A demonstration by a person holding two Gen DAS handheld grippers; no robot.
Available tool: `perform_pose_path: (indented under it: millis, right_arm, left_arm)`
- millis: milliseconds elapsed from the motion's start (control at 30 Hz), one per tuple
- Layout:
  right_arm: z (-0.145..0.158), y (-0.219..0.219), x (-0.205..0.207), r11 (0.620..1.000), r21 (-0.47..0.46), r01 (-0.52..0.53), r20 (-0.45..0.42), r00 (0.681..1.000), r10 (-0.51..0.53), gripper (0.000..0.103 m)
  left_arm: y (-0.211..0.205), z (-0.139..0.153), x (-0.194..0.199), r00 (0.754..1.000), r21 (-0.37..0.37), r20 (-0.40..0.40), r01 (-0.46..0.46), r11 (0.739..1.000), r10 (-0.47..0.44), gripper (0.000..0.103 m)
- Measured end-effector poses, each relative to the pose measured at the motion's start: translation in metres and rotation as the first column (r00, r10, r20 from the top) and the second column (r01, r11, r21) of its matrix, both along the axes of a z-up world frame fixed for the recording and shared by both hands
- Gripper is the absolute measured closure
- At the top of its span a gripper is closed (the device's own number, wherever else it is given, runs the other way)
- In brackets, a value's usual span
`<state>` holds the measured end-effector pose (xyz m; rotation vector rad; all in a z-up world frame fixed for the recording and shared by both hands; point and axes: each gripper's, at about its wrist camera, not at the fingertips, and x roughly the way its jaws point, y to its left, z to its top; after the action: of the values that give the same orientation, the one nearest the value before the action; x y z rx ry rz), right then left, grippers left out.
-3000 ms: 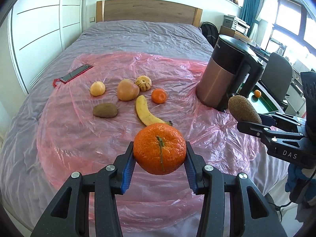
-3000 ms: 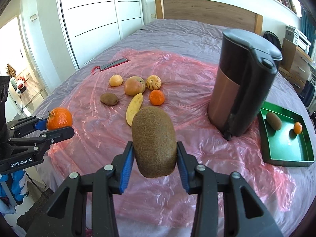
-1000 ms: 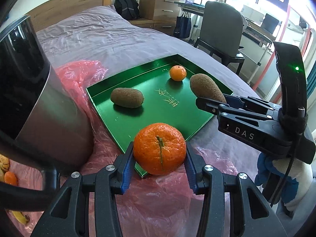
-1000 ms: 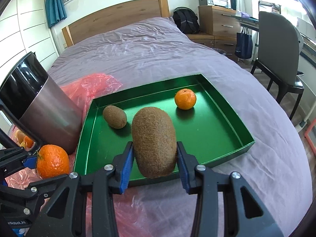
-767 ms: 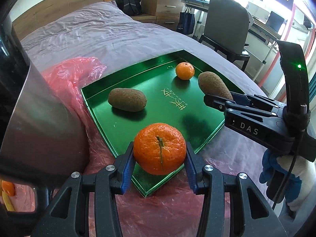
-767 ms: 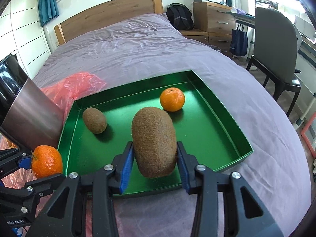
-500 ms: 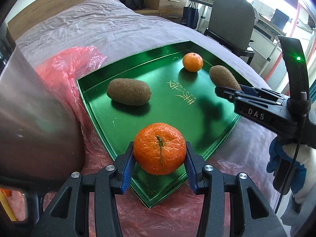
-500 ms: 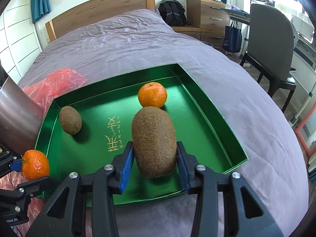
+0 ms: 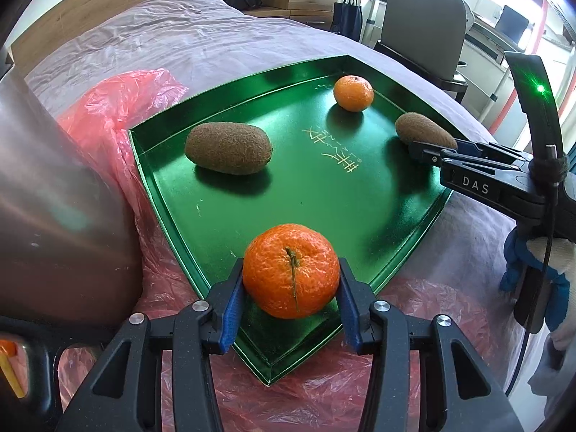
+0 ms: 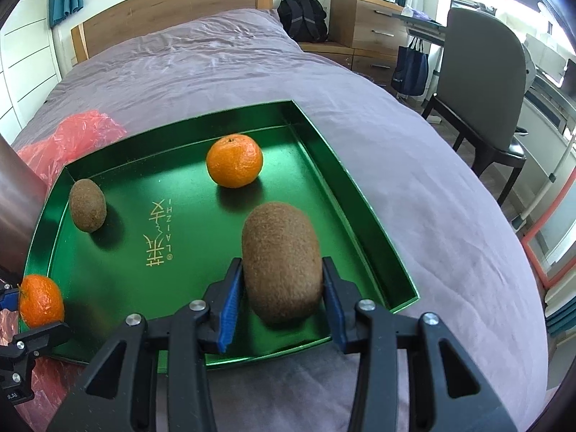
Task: Organize fruits
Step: 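Open left gripper releasing the mandarin while right gripper releases the kiwi in the tray, then withdraw both open grippers from the tray back toward the remaining fruits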
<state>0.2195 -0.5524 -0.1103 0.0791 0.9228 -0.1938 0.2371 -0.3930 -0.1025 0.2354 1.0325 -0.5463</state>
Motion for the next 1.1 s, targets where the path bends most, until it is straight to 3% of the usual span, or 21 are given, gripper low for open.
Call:
perform_pose_path:
  millis: [300,333,367,433,733,933,1100]
  right_arm:
    - [0.000,0.001,0.002,0.999,-0.016,-0.043,-0.066,0.997,0.042,0.067]
    - [0.001,0.002,0.002,0.999,-0.020,-0.042,-0.070,0.997,0.041,0.063]
    - [0.003,0.002,0.001,0.999,-0.022,-0.036,-0.070,0.997,0.035,0.045]
    - [0.008,0.002,-0.002,0.999,-0.022,-0.024,-0.062,0.998,0.023,0.035]
    - [0.045,-0.004,-0.044,1.000,-0.013,0.028,0.010,1.000,-0.028,0.021]
    - [0.074,-0.009,-0.082,0.998,0.009,0.069,0.063,0.996,-0.069,0.015]
    - [0.092,-0.004,-0.114,0.996,0.027,0.084,0.093,0.992,-0.086,0.013]
  left_arm:
    - [-0.004,0.002,0.001,1.000,0.035,-0.010,-0.007,0.999,0.007,0.060]
    - [-0.004,0.003,0.002,1.000,0.039,-0.006,-0.007,0.999,0.007,0.058]
    - [-0.004,0.005,0.001,1.000,0.043,0.002,-0.008,0.999,0.008,0.048]
    - [-0.003,0.011,-0.001,1.000,0.046,0.022,-0.014,0.999,0.013,0.043]
    - [0.005,0.036,-0.026,0.998,0.047,0.068,-0.002,0.999,-0.001,0.039]
    - [0.015,0.058,-0.059,0.995,0.027,0.095,0.027,0.999,-0.030,0.024]
    - [0.027,0.073,-0.088,0.994,0.007,0.095,0.056,0.998,-0.057,0.022]
